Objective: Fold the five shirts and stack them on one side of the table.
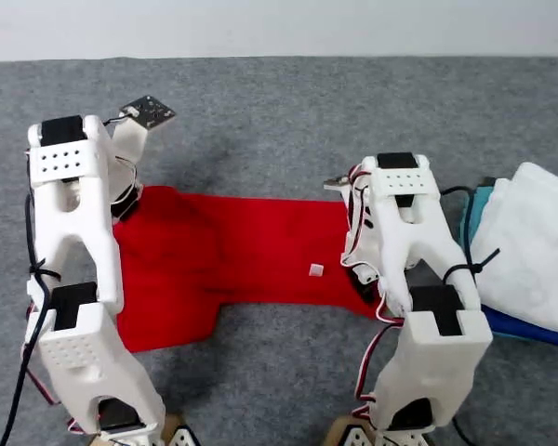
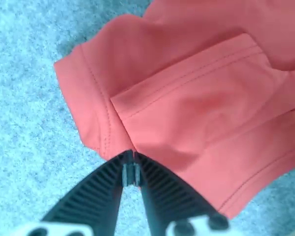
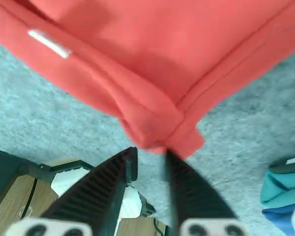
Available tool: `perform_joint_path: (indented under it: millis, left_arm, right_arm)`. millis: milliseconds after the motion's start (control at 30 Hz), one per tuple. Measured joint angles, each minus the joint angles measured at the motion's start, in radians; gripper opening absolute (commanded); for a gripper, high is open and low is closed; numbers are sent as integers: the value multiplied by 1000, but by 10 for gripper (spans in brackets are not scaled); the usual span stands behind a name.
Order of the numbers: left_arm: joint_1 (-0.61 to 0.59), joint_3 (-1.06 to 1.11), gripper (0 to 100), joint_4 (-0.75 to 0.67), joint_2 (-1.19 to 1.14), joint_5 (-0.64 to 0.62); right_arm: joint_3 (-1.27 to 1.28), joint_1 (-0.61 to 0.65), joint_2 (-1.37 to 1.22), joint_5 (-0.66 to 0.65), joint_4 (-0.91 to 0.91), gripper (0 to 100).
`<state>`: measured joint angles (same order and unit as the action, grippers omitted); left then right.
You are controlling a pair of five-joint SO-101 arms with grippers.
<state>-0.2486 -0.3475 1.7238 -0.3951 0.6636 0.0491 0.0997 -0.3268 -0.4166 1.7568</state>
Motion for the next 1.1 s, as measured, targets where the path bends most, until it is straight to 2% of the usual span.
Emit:
perform_joint_path:
  millis: [133,300,367,533,667,933,1100]
  left_arm:
    - [-14,-6,5,0,0,0]
    - [-41,-6,5,0,0,0]
    - [-46,-6,5,0,0,0]
    - [-46,-6,5,0,46,0]
    - [-46,-6,5,0,103,0]
    - [-58,-6,5,0,121,0]
    - [-87,-6,5,0,121,0]
  right_arm:
    - [2,0,40,0,0,175]
    - [-83,63,103,0,-8,2]
    - [-121,95,104,0,-37,28]
    - [-137,115,83,0,-173,9]
    - [-137,118,-25,0,-192,9]
    - [-135,236,-84,0,-5,9]
    - [-69,278,-51,0,-3,9]
